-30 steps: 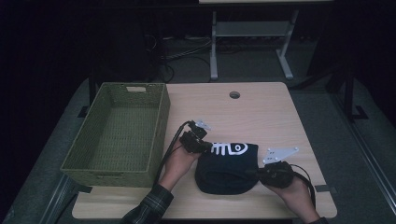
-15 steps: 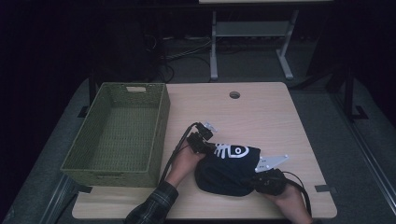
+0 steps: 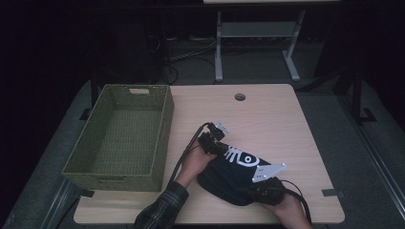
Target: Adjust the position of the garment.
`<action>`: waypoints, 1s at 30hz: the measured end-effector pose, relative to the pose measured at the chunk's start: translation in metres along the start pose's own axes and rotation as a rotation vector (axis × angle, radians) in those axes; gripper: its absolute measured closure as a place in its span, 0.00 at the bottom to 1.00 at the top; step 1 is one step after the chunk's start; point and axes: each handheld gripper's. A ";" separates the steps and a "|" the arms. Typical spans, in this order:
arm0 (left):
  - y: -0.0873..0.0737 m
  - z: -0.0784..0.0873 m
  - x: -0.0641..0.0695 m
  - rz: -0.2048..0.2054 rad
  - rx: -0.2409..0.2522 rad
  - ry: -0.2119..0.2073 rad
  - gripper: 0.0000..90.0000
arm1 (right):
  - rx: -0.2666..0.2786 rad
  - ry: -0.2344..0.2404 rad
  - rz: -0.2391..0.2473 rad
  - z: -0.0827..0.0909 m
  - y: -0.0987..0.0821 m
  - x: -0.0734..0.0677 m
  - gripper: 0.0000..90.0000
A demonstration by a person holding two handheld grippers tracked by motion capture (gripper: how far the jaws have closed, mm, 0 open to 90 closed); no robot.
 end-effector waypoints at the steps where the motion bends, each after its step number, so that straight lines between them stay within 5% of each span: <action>1: 0.000 0.005 0.000 -0.004 0.009 -0.002 1.00 | 0.018 -0.006 0.004 0.006 0.002 0.001 1.00; 8: -0.010 0.052 0.020 0.015 0.114 -0.014 0.98 | 0.127 -0.066 -0.014 0.036 0.015 0.015 1.00; 15: -0.036 0.075 0.049 0.016 0.097 -0.001 0.99 | 0.164 -0.147 -0.055 0.047 0.018 0.045 1.00; 22: -0.056 0.055 0.058 0.036 0.020 -0.024 1.00 | 0.106 -0.203 -0.097 0.036 0.010 0.069 1.00; 30: -0.059 0.033 0.058 -0.006 -0.067 0.009 1.00 | 0.024 -0.212 -0.124 0.020 0.001 0.074 1.00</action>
Point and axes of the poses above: each handheld gripper's, and its own axes: z roughly backward along the jaws, y roughly out of its top, x roughly to its right, and after that the axes turned 10 degrees about -z, right-handed
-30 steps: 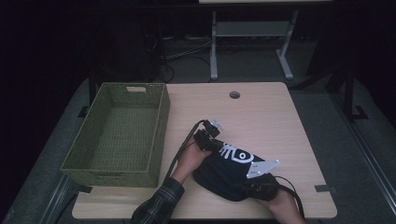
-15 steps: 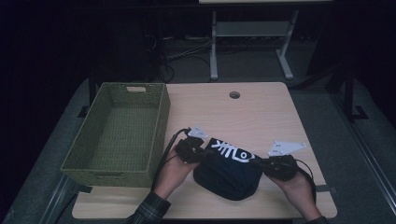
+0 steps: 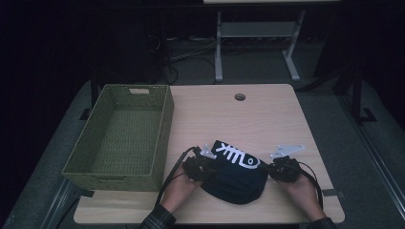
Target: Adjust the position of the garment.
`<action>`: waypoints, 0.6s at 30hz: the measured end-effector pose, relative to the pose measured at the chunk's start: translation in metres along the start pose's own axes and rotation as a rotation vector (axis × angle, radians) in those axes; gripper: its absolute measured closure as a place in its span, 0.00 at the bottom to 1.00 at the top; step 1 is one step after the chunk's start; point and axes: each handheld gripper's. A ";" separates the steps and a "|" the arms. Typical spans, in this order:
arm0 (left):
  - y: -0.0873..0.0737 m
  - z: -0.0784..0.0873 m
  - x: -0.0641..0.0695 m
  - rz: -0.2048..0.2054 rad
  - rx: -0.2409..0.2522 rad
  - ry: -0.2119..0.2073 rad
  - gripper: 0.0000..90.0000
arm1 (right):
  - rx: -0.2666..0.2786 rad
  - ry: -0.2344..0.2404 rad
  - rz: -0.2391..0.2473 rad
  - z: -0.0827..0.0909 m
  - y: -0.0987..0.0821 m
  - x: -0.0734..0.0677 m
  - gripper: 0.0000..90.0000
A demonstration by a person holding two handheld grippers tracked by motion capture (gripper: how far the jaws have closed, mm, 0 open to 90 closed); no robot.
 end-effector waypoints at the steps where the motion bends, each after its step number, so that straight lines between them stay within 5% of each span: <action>1: 0.000 0.000 -0.001 -0.007 -0.004 0.008 1.00 | -0.002 -0.002 -0.008 0.000 -0.002 -0.001 1.00; 8: 0.000 0.002 -0.008 0.022 0.011 -0.012 1.00 | 0.010 0.006 0.006 0.000 -0.006 -0.004 1.00; 12: 0.004 0.013 -0.008 0.037 0.055 -0.027 0.96 | 0.053 0.016 -0.008 0.011 -0.009 -0.004 0.88; 18: 0.011 0.027 -0.013 0.034 0.080 0.002 0.80 | 0.103 -0.042 -0.035 0.031 -0.024 -0.002 0.71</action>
Point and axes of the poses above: each handheld gripper's, and its own axes: z roughly backward along the jaws, y roughly out of its top, x roughly to its right, and after that the axes turned 10 degrees about -z, right-handed
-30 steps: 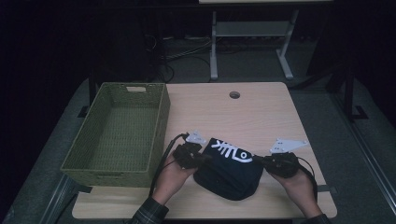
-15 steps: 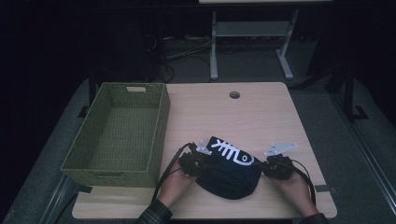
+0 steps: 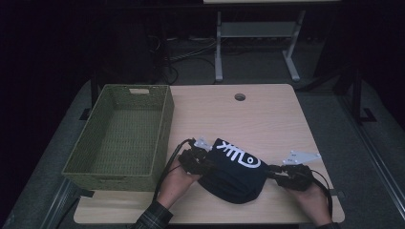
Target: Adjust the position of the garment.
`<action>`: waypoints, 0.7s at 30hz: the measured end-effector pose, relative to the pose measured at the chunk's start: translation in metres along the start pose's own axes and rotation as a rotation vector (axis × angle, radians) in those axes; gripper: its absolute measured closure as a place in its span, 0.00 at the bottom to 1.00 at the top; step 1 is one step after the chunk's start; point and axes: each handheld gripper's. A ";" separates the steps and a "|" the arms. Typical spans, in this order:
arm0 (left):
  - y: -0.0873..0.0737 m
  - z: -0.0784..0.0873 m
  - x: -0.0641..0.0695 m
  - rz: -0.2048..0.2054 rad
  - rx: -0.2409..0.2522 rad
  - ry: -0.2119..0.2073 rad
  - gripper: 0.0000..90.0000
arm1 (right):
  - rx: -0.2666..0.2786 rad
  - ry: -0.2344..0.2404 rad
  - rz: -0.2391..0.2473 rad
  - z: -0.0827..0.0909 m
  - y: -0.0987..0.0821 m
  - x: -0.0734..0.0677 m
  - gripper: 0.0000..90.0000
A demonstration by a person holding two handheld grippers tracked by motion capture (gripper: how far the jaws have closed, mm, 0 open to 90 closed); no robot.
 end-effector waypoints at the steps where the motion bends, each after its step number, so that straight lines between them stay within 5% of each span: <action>1: 0.001 0.000 -0.001 0.008 0.007 0.010 0.75 | 0.005 -0.016 -0.010 0.004 -0.004 0.001 0.64; 13: 0.004 -0.010 -0.026 0.069 0.022 0.044 0.30 | -0.011 -0.123 -0.069 0.005 -0.030 0.019 0.15; 21: 0.002 -0.022 -0.034 0.072 0.000 0.050 0.16 | -0.012 -0.151 -0.069 0.001 -0.034 0.027 0.09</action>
Point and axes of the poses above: each handheld gripper's, and its own axes: z roughly backward along the jaws, y roughly out of its top, x roughly to its right, and after that the axes turned 10 degrees about -z, right-handed
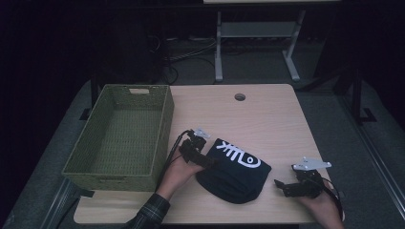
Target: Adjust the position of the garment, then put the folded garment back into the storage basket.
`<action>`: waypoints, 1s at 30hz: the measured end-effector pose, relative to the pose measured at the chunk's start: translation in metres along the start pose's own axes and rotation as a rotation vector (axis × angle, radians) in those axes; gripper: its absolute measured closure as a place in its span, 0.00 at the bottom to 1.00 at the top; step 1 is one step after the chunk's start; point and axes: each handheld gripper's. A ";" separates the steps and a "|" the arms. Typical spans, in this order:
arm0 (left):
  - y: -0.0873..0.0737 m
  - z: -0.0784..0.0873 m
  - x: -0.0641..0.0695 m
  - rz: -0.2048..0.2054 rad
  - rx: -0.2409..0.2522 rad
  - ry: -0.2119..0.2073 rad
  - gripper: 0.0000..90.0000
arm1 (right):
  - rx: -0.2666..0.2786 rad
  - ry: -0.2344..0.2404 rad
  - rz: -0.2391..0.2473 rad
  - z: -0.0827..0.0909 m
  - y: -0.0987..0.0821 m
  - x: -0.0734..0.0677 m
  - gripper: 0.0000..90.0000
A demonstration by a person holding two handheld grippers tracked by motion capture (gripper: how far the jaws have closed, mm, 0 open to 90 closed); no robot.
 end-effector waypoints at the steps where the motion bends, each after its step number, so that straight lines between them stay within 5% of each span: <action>1: -0.001 -0.002 -0.001 0.000 -0.005 -0.006 0.16 | 0.004 0.002 0.000 0.000 0.000 0.000 0.09; 24: -0.010 -0.024 -0.001 -0.027 -0.027 -0.023 0.17 | 0.000 0.009 0.004 -0.001 0.000 0.001 0.08; 30: -0.011 -0.022 0.002 -0.046 -0.004 -0.054 0.32 | 0.000 0.009 0.004 -0.001 0.000 0.001 0.08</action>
Point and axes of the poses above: each handheld gripper's, and its own axes: z roughly backward along the jaws, y roughly out of its top, x roughly to its right, and after that the axes turned 10 degrees about -z, right-handed
